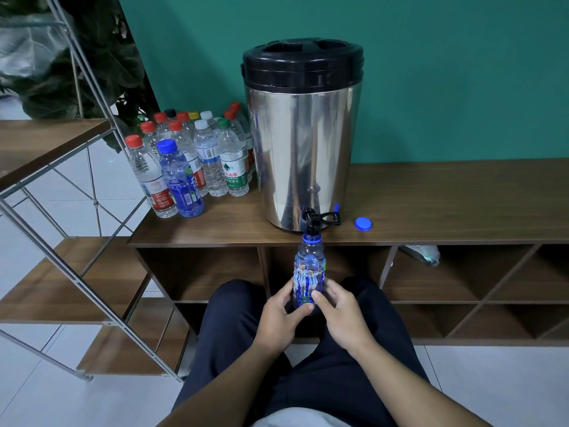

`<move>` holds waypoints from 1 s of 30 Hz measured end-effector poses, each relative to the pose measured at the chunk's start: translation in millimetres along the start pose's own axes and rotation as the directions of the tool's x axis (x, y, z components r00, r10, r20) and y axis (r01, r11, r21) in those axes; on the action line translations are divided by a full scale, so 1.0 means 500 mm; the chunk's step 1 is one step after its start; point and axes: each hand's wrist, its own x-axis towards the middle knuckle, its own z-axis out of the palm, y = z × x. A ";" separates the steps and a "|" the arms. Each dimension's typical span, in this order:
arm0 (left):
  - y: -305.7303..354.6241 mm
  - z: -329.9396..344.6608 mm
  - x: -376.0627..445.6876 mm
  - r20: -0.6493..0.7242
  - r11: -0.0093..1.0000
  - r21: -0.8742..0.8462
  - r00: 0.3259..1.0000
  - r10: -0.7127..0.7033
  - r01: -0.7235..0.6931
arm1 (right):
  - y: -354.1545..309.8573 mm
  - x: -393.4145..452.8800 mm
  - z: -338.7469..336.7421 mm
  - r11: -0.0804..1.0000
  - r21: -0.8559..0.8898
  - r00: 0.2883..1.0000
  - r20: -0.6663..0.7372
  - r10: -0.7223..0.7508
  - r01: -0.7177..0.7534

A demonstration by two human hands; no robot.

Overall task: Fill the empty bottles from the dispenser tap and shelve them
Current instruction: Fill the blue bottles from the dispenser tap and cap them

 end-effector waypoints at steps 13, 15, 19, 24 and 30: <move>0.001 0.001 -0.001 -0.009 1.000 -0.015 1.000 -0.002 0.002 | -0.001 -0.001 0.000 1.000 -0.007 1.000 -0.002 0.006 -0.006; -0.001 0.001 -0.001 -0.007 1.000 -0.014 1.000 0.000 0.000 | 0.002 0.000 0.000 1.000 -0.013 1.000 -0.007 0.003 -0.003; 0.000 0.000 -0.002 -0.002 1.000 -0.013 1.000 0.004 -0.004 | 0.005 0.001 0.000 1.000 -0.013 1.000 -0.007 0.005 -0.005; 0.001 -0.001 -0.002 -0.002 1.000 -0.007 1.000 0.004 -0.004 | 0.003 0.001 0.001 1.000 -0.009 1.000 -0.001 0.005 -0.005; -0.001 -0.001 -0.001 -0.001 1.000 -0.008 1.000 -0.005 0.005 | 0.006 0.001 -0.001 1.000 -0.015 1.000 0.000 0.009 -0.009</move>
